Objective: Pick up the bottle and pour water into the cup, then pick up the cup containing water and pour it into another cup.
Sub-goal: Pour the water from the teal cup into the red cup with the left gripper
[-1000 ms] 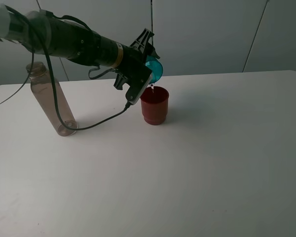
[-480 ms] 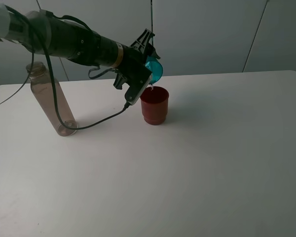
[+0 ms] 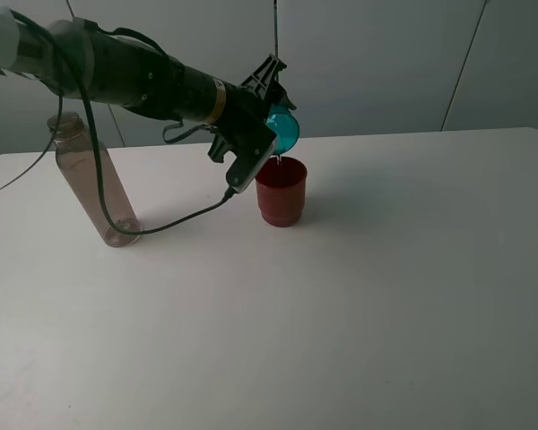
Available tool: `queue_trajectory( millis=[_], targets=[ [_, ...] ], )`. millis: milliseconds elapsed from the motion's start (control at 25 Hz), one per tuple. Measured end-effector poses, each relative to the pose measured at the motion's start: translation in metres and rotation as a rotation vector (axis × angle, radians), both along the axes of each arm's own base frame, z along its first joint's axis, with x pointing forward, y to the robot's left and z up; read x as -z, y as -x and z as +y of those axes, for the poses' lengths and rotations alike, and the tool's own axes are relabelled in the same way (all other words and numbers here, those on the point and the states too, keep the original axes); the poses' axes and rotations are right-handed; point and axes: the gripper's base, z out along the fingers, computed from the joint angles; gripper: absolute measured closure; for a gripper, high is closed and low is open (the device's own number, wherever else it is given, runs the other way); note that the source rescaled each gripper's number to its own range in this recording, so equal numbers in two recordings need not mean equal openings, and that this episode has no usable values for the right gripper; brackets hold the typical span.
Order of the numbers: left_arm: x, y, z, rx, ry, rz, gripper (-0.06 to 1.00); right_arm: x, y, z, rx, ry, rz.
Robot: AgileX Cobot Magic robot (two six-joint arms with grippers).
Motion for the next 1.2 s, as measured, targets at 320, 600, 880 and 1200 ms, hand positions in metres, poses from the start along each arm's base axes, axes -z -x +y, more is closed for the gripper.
queue_trajectory(
  millis=[320, 600, 880, 1200],
  targets=[
    [0.0, 0.0001, -0.0001, 0.019, -0.018, -0.018, 0.8, 0.0, 0.0, 0.0, 0.0, 0.0, 0.0],
    [0.0, 0.0012, -0.0011, 0.054, -0.035, -0.037, 0.8, 0.0, 0.0, 0.0, 0.0, 0.0, 0.0],
    [0.0, 0.0013, -0.0012, 0.107, -0.088, -0.093, 0.8, 0.0, 0.0, 0.0, 0.0, 0.0, 0.0],
    [0.0, 0.0013, -0.0012, 0.149, -0.13, -0.138, 0.8, 0.0, 0.0, 0.0, 0.0, 0.0, 0.0]
  ],
)
